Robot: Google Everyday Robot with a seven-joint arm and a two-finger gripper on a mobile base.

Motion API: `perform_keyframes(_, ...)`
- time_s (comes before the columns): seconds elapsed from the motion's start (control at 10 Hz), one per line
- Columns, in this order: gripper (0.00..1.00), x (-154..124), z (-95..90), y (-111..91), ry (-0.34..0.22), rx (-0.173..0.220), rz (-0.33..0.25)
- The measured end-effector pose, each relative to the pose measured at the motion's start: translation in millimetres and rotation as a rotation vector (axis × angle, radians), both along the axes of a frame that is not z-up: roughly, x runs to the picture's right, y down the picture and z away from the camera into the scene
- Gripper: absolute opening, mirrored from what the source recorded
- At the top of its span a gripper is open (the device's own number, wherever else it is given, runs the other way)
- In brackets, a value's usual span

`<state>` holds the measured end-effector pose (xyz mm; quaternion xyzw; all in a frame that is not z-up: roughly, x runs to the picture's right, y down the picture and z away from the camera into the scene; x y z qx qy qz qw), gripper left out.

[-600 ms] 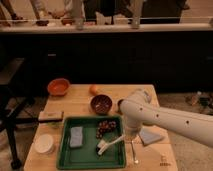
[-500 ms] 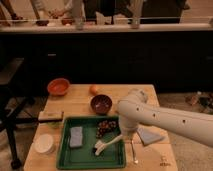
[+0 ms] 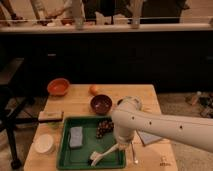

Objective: Wipe tray with brush

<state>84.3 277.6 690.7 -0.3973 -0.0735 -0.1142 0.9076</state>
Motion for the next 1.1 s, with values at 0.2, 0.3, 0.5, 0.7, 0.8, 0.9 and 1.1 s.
perform_keyframes(0.2, 0.00, 23.6, 8.1, 1.4, 0.031, -0.012, 0.026)
perform_keyframes(0.3, 0.00, 37.2, 13.3, 0.3, 0.054, -0.016, 0.044)
perform_keyframes(0.5, 0.00, 48.8, 26.4, -13.5, 0.086, -0.008, 0.065)
perform_keyframes(0.7, 0.00, 49.2, 35.4, -34.4, 0.100, 0.008, 0.077)
perform_keyframes(0.8, 0.00, 45.2, 36.8, -41.1, 0.097, 0.015, 0.080)
perform_keyframes(0.9, 0.00, 34.4, 35.9, -49.2, 0.079, 0.024, 0.081)
perform_keyframes(1.1, 0.00, 0.8, 21.3, -63.9, -0.001, 0.042, 0.084)
